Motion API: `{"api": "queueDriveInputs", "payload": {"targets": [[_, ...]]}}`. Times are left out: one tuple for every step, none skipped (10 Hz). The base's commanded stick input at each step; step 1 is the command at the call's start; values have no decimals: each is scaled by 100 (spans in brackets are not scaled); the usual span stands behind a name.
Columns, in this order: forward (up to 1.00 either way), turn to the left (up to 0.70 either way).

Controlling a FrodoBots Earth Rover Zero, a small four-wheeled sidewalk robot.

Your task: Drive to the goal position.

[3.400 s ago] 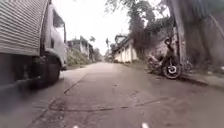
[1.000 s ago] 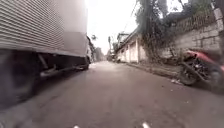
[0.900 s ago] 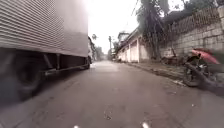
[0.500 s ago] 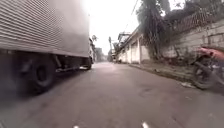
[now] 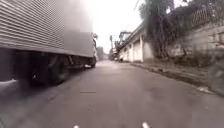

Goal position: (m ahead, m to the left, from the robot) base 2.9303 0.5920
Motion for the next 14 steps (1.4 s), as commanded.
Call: {"api": "queueDriveInputs", "payload": {"targets": [[85, 1], [85, 1], [85, 1], [85, 1], [85, 1], [85, 1], [85, 1], [85, 1], [85, 1], [85, 1], [85, 1], [85, 1], [85, 1], [85, 1]]}}
